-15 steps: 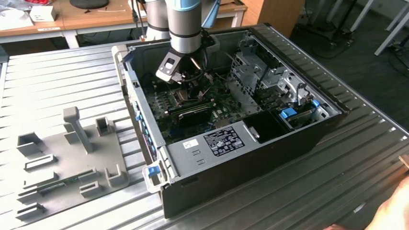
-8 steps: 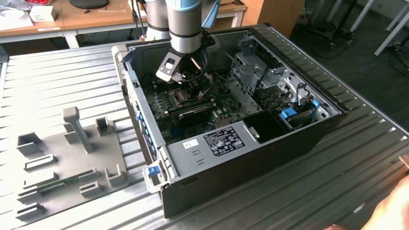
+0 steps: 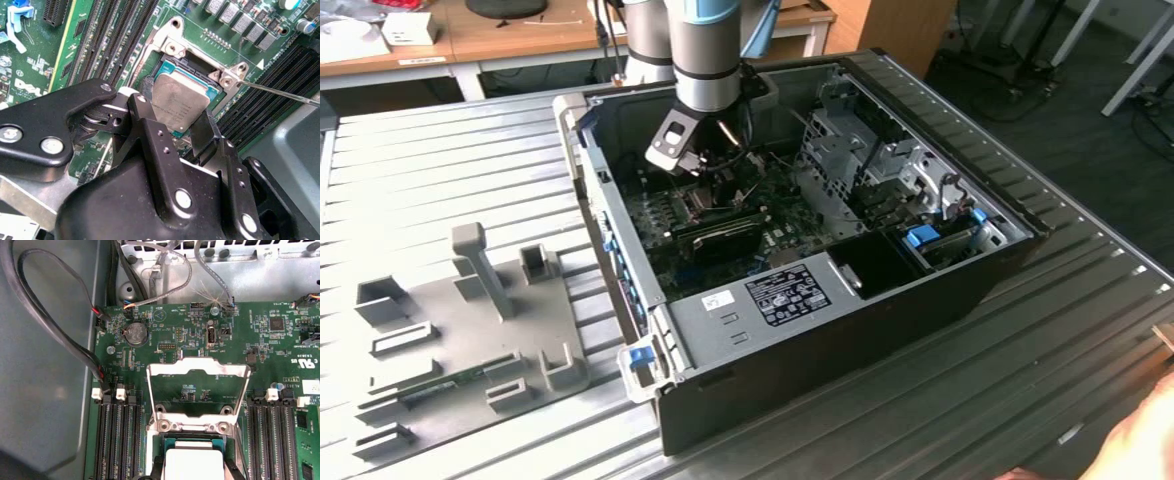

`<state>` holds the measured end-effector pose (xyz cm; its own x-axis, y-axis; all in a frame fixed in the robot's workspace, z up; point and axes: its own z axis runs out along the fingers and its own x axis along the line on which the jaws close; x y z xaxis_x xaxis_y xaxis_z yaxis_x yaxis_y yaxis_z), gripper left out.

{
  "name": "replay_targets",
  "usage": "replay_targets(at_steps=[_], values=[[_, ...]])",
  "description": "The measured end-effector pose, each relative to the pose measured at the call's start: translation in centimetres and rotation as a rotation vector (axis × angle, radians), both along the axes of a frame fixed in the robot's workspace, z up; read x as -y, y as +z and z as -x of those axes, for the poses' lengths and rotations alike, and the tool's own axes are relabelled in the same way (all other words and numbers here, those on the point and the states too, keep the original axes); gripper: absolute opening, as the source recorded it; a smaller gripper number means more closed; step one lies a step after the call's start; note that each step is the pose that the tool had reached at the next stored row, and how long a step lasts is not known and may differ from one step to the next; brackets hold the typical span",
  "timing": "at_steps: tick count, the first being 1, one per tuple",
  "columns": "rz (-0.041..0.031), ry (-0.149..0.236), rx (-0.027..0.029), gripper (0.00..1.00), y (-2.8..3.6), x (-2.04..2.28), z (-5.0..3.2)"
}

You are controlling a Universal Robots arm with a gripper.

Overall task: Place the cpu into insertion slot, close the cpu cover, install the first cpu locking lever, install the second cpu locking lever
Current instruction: 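Place the cpu into insertion slot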

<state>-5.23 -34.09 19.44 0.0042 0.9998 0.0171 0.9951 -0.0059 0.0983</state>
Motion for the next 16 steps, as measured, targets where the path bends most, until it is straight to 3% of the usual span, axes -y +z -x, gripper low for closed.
replay_targets(at_steps=[16], values=[[0.0001, 0.000, -0.0001, 0.54, -0.25, 0.00, 0.00]])
